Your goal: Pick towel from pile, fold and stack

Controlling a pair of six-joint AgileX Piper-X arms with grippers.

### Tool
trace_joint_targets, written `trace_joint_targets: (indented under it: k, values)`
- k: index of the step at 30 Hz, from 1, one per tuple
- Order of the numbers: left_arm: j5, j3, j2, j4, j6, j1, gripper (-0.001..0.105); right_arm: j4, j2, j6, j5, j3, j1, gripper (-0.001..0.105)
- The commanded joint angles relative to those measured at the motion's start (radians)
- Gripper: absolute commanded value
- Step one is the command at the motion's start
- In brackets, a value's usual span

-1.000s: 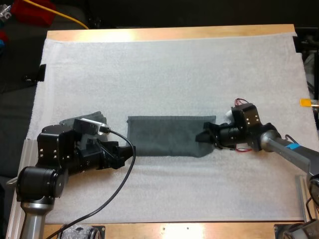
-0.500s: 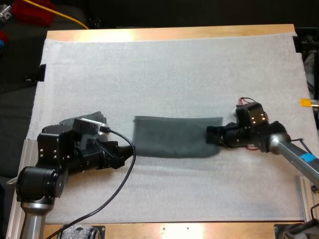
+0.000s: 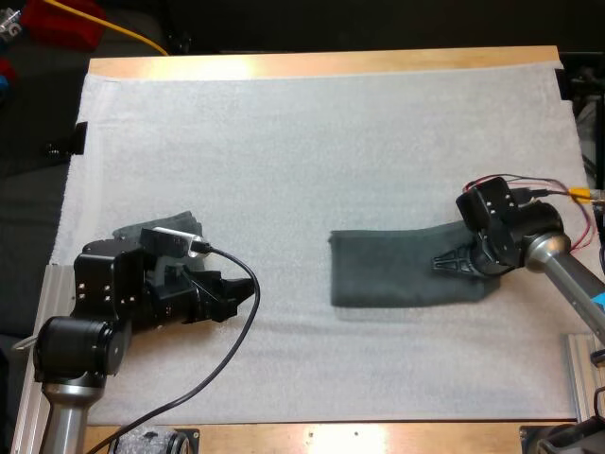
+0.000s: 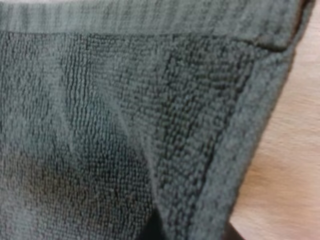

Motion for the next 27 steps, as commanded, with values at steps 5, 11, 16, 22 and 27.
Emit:
trace_joint_targets:
  k: [5,11,16,22,27]
  values:
    - [-0.003,0.000,-0.003,0.002,-0.002,0.000,0.060,0.109,-0.008,-0.109,0.154,-0.064,0.002,0.001]
    - [-0.003,0.000,-0.003,0.002,-0.002,0.000,0.060,0.119,-0.008,-0.078,0.022,-0.097,0.016,0.001]
    - [-0.003,0.000,-0.003,0.002,-0.002,0.000,0.060,0.085,-0.004,0.000,-0.235,-0.097,0.063,0.001]
    - [-0.003,0.000,-0.003,0.002,-0.002,0.000,0.060,-0.016,0.014,0.101,-0.340,-0.097,0.144,0.001]
    - [-0.001,0.000,-0.003,0.002,-0.002,0.000,0.060,-0.081,0.081,0.159,-0.410,-0.097,0.179,0.001]
